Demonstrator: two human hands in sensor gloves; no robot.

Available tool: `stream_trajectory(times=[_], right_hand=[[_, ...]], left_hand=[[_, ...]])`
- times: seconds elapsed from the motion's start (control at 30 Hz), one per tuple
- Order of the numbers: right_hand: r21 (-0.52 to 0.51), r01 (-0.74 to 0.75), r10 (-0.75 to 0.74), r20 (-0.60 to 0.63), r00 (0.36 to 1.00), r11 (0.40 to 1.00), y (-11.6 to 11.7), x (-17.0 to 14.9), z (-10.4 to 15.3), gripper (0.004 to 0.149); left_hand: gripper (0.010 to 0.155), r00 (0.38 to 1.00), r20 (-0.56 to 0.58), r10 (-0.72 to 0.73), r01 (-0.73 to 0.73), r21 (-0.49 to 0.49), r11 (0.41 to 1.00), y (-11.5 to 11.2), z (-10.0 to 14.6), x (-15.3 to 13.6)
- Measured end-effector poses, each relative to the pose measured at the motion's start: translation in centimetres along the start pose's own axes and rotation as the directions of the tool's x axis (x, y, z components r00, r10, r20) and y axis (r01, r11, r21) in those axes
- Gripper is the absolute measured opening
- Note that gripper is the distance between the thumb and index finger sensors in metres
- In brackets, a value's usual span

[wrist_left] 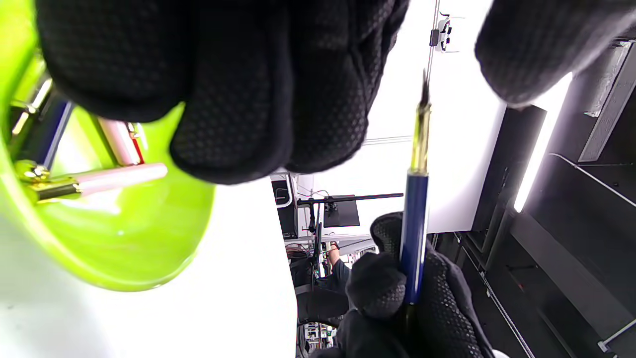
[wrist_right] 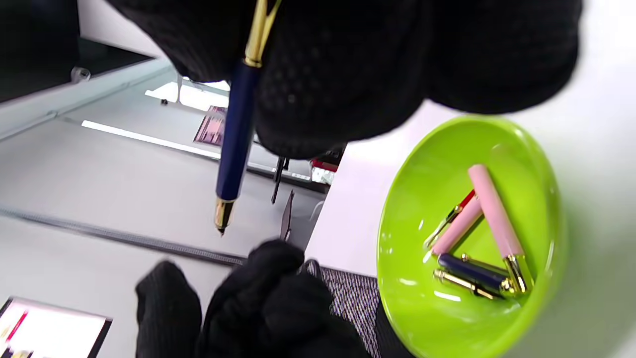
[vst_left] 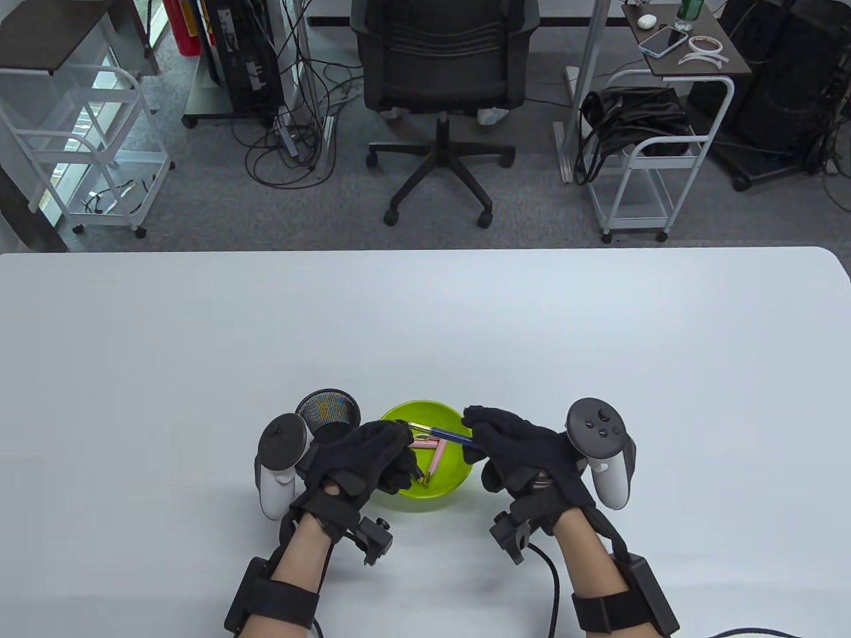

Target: Assemble fountain pens from components

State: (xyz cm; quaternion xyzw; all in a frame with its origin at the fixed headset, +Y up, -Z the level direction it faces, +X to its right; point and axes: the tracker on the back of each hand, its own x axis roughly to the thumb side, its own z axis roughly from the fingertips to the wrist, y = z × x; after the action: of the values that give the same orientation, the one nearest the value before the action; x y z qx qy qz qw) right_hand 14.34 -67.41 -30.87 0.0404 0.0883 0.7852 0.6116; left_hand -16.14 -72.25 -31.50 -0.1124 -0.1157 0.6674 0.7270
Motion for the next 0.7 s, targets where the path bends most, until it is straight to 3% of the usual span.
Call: stream_trajectory(times=[0.07, 0.17, 0.37, 0.5, 0.6, 0.7], right_hand=[[-0.017, 0.013, -0.013, -0.030, 0.999, 1.000, -0.6, -0.2, 0.0, 0.052], [-0.035, 0.033, -0.034, -0.049, 0.998, 0.999, -1.5, -0.4, 0.0, 0.056], [-0.103, 0.058, -0.067, -0.092, 0.993, 0.993, -2.7, -0.7, 0.2, 0.057], [-0.115, 0.091, -0.103, -0.102, 0.989, 0.989, -3.1, -0.9, 0.3, 0.056], [-0.126, 0.100, -0.113, -0.101, 0.988, 0.987, -3.4, -0.8, 0.3, 0.056], [-0.137, 0.107, -0.121, -0.096, 0.988, 0.985, -3.7, -0.8, 0.5, 0.056]], left_hand=[[0.061, 0.999, 0.001, -0.045, 0.045, 0.028, 0.999, -0.2, 0.2, 0.6], [0.057, 0.974, 0.032, -0.224, 0.223, 0.037, 0.974, -0.8, 0.3, 1.9], [0.059, 0.852, -0.029, -0.524, 0.524, 0.091, 0.847, -2.1, 0.0, 3.6], [0.060, 0.698, -0.121, -0.706, 0.714, 0.043, 0.699, -2.9, -1.3, 4.0], [0.056, 0.606, -0.177, -0.775, 0.785, -0.018, 0.619, -3.6, -2.6, 4.0], [0.053, 0.410, -0.232, -0.882, 0.885, -0.131, 0.446, -4.7, -4.1, 3.9]])
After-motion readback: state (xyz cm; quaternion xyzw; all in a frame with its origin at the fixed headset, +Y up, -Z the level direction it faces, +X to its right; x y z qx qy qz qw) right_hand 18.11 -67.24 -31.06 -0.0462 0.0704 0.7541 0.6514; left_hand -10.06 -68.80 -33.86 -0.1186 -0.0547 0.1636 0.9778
